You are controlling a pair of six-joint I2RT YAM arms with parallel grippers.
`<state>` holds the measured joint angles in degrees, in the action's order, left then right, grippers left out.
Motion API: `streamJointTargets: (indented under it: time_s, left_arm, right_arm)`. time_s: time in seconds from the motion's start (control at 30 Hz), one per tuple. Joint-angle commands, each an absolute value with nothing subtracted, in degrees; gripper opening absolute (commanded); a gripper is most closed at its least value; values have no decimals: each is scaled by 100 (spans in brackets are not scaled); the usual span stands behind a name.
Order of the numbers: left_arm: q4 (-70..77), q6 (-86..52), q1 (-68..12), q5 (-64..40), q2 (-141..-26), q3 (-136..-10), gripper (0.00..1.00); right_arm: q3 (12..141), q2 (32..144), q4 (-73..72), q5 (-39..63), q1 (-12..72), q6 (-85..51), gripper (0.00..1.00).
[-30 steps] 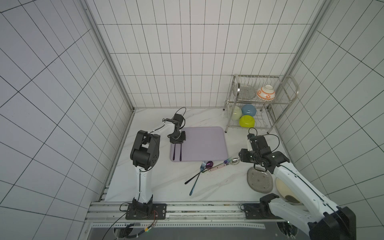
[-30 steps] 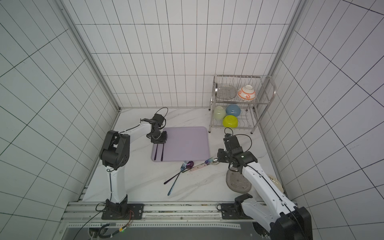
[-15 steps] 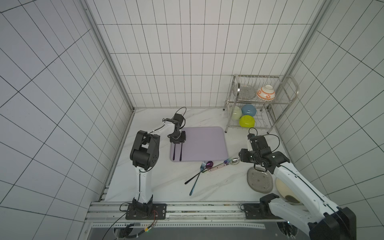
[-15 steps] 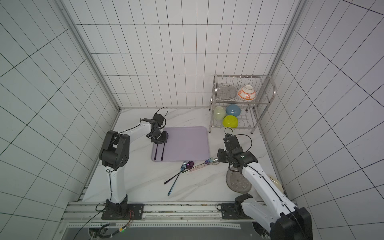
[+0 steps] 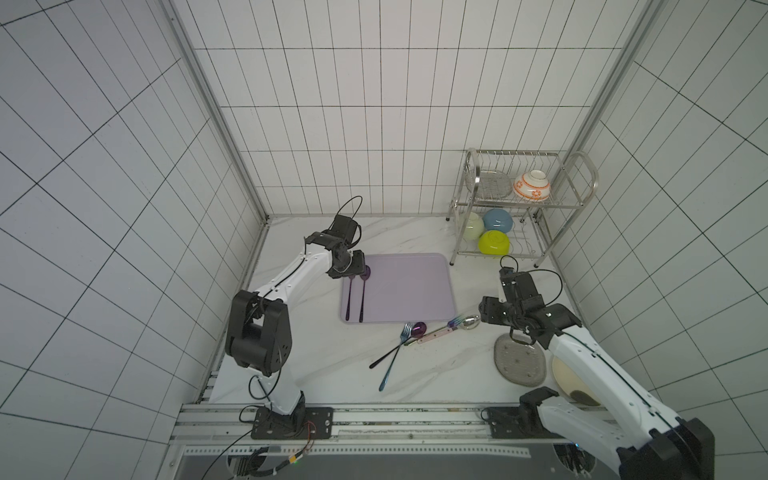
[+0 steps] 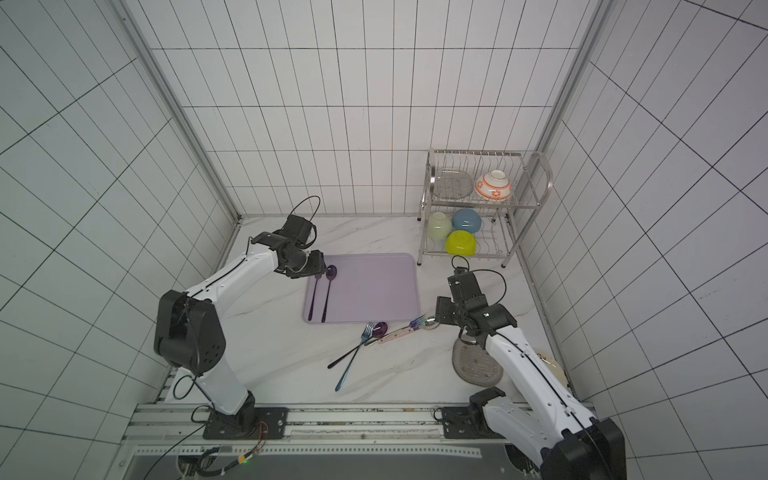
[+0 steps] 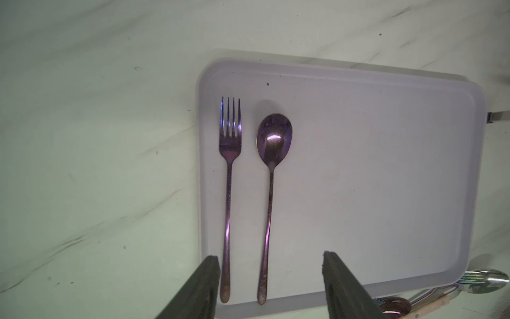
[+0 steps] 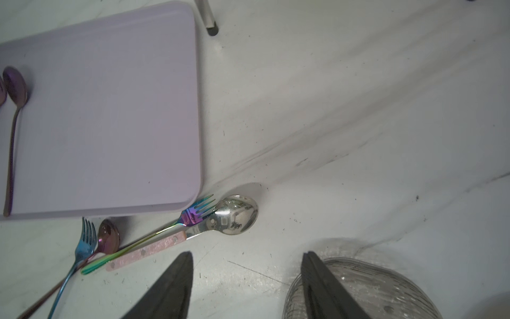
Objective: Set the spoon and fork side by side
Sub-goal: Pick up the fork at the center of the board.
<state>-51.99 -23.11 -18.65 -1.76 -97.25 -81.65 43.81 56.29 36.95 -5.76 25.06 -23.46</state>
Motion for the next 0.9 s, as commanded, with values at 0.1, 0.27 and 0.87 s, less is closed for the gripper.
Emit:
streamJointTargets:
  time_s: [0.1, 0.27, 0.87]
  left_arm:
    - [-5492, -2418, -1850, 383, -8778, -7565, 78]
    - [-5632, -2761, -1860, 149, -7944, -6832, 83]
    - [-4253, -2959, -4159, -1202, -7459, -5139, 70]
  right_arm:
    - [4653, 5579, 3946, -1171, 2320, -2399, 85]
    - [4847, 5949, 4400, -726, 2357, -2550, 77]
    - [4556, 6961, 3792, -696, 4293, -6806, 53]
